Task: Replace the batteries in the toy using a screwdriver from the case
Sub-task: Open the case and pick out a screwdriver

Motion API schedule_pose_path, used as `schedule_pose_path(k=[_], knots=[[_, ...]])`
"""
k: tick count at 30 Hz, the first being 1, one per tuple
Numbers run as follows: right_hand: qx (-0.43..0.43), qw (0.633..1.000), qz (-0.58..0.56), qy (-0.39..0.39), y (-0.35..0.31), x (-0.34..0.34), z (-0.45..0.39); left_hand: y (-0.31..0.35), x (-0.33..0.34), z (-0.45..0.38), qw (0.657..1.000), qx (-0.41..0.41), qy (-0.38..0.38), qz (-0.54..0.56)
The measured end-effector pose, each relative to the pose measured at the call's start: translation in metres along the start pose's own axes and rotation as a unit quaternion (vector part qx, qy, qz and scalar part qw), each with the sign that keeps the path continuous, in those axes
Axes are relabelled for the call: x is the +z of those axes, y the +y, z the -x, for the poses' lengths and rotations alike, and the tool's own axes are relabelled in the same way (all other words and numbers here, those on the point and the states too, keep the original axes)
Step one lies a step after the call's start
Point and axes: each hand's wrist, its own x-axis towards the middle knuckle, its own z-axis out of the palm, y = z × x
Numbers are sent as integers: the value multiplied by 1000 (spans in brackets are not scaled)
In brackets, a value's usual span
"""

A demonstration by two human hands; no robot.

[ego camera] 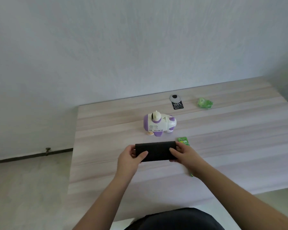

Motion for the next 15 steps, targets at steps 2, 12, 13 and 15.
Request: schedule_pose_path(k=[2, 12, 13, 15], knots=[[-3, 1000, -10, 7, -1, 5, 1, 2, -7, -3, 1000, 3, -13, 15], [-13, 995, -62, 81, -3, 8, 11, 5, -9, 0, 989, -44, -102, 102], [-7, 992, -87, 88, -2, 8, 13, 5, -7, 1, 987, -55, -107, 109], [8, 984, -154, 84, 0, 9, 15, 6, -2, 2, 984, -76, -108, 123]])
